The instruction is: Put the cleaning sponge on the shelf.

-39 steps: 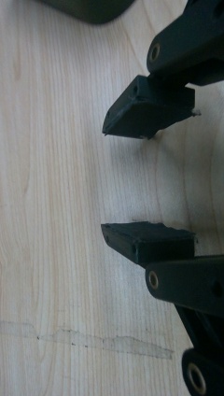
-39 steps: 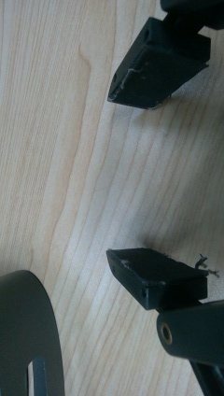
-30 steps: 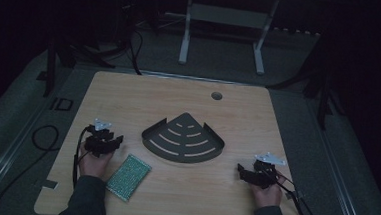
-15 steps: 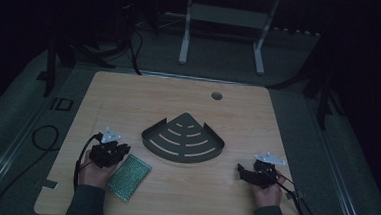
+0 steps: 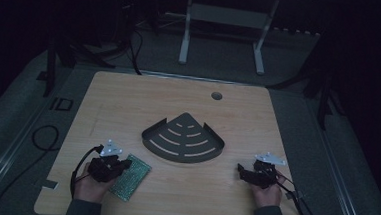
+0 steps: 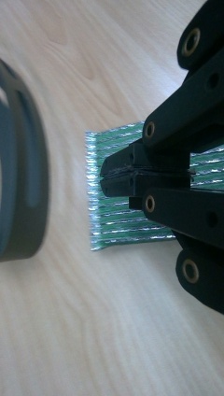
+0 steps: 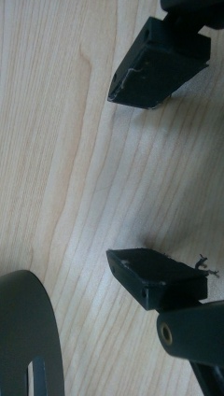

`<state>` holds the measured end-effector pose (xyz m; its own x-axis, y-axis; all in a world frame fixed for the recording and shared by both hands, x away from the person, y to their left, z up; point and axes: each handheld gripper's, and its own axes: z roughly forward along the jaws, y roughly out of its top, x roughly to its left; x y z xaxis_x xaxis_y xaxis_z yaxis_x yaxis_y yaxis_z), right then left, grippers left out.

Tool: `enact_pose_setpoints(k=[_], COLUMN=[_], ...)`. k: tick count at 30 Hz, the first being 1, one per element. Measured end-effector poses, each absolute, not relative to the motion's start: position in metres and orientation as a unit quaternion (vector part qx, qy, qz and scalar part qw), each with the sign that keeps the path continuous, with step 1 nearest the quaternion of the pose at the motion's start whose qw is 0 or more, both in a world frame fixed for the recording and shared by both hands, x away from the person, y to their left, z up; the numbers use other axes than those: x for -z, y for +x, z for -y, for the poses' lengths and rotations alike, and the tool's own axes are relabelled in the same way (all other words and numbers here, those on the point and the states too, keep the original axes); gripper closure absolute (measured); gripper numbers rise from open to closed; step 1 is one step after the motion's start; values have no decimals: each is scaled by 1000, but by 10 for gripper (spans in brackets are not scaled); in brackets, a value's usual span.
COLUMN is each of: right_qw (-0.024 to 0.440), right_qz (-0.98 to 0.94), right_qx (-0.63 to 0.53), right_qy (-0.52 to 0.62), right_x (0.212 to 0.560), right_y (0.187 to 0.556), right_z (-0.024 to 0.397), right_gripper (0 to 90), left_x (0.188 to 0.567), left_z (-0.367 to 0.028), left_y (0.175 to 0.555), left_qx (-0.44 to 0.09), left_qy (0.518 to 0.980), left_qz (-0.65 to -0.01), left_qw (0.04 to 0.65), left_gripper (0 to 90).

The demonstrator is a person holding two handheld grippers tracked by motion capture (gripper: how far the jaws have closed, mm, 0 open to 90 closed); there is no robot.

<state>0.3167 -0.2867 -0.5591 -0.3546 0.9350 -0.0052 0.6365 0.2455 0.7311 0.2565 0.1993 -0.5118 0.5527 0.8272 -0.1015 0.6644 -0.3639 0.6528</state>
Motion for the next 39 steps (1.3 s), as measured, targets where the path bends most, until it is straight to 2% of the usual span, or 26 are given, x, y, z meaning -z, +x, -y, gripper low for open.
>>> enact_pose_setpoints(k=[15,19,39], right_qw=[228,228,228], right_qz=[-755,-756,-756], right_qx=[-327,-326,-327], right_qy=[521,520,520], right_x=[559,559,559], right_y=[317,317,318], right_z=[287,287,286], right_gripper=[200,199,194], left_x=[524,528,528], left_z=[-199,-206,-219], left_y=[246,245,283], left_qx=[-116,-110,-140], left_qy=[837,825,802], left_qz=[-456,-469,-510], left_qw=[278,296,277], left_gripper=[896,897,898])
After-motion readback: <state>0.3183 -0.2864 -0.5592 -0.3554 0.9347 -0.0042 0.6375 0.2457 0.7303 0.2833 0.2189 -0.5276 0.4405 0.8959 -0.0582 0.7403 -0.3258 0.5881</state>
